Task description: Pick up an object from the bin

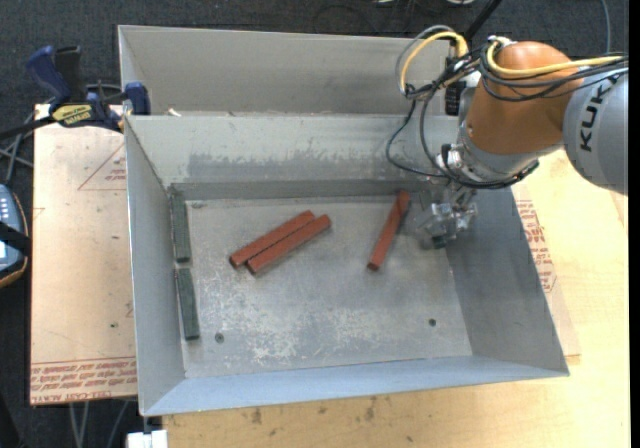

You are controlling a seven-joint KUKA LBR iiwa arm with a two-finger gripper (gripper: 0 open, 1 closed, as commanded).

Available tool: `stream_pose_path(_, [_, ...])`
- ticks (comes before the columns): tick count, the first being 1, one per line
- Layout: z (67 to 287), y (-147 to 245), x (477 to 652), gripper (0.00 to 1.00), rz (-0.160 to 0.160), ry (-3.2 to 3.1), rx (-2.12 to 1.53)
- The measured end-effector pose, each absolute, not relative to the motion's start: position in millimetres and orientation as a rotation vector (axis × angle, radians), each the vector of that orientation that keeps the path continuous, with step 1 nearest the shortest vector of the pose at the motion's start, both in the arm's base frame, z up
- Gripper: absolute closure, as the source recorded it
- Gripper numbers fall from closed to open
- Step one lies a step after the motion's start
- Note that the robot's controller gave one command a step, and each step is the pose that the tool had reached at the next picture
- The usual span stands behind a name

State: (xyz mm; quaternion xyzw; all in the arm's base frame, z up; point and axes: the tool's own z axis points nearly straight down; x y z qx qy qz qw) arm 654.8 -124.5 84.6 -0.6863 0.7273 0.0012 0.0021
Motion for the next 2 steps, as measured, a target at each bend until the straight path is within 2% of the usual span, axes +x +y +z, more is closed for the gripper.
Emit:
stream_pose_path(1, [109.0,-137.8,636.7,1.00,0.004,2.299,-2.136])
stream_pose_path(2, [106.4,-123.9,641.7,1.00,0.002,2.290,-2.144])
